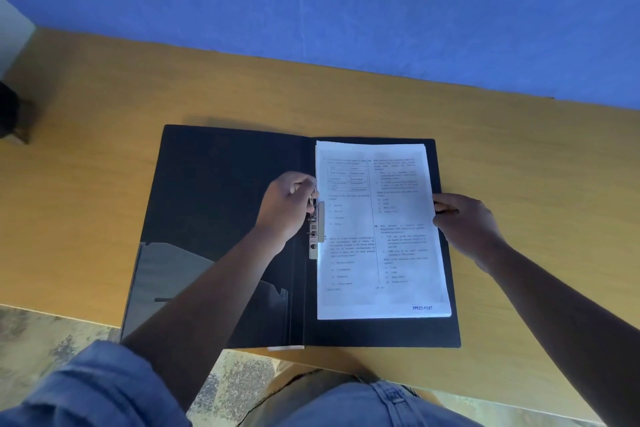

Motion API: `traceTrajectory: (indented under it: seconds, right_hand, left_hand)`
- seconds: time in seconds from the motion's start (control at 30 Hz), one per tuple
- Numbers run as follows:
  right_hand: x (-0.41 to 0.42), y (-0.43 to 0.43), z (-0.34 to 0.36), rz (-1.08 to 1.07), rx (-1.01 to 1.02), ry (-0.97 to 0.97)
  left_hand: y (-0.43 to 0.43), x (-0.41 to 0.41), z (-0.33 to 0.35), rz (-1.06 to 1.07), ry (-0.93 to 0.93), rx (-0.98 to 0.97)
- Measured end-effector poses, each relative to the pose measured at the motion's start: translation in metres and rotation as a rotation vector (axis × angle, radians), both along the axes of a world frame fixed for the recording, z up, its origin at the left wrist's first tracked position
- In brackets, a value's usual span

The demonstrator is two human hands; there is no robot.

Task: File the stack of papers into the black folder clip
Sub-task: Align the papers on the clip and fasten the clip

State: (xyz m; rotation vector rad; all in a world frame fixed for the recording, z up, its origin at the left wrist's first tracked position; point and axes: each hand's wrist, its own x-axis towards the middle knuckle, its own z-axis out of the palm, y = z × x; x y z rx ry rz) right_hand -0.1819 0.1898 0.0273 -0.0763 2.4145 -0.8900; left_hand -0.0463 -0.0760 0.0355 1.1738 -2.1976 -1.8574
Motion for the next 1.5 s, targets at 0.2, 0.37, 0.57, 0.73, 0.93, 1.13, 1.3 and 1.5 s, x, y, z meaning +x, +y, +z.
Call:
traceTrajectory:
  seconds: [0.2,0.37,0.57,0.73,0.93,1.13,1.3,1.5]
  right_hand:
    - [0.002,0.003,-0.002,0.019,0.007,0.018]
    - [0.004,0.005,-0.003,0.044,0.005,0.043]
    - [0.003,0.008,-0.007,-0.025,0.005,0.04]
    - [0.007,0.014,-0.012,-0.061,0.0,0.061]
    - [0.003,0.008,-0.012,-0.017,0.033,0.117]
    - [-0.026,-0.044,0.001,0.399,0.162,0.477]
    - [-0.054,-0.104,0.002,0.681,0.289,0.493]
    - [-0.057,-0.133,-0.006,0.803,0.397,0.502]
  left_hand:
    - [0.007,0.035,0.004,-0.031,-0.005,-0.004]
    - [0.014,0.051,0.001,0.077,-0.071,0.09]
    - [0.018,0.062,0.002,0.127,-0.098,0.185]
    - [0.034,0.074,0.0,0.01,-0.097,-0.058]
    - [0.065,0.114,-0.014,-0.553,-0.174,-0.603]
    - [0.071,0.116,-0.015,-0.764,-0.063,-0.843]
    - [0.075,0.114,-0.017,-0.809,0.011,-0.923]
    - [0.076,0.115,-0.018,-0.766,-0.007,-0.897]
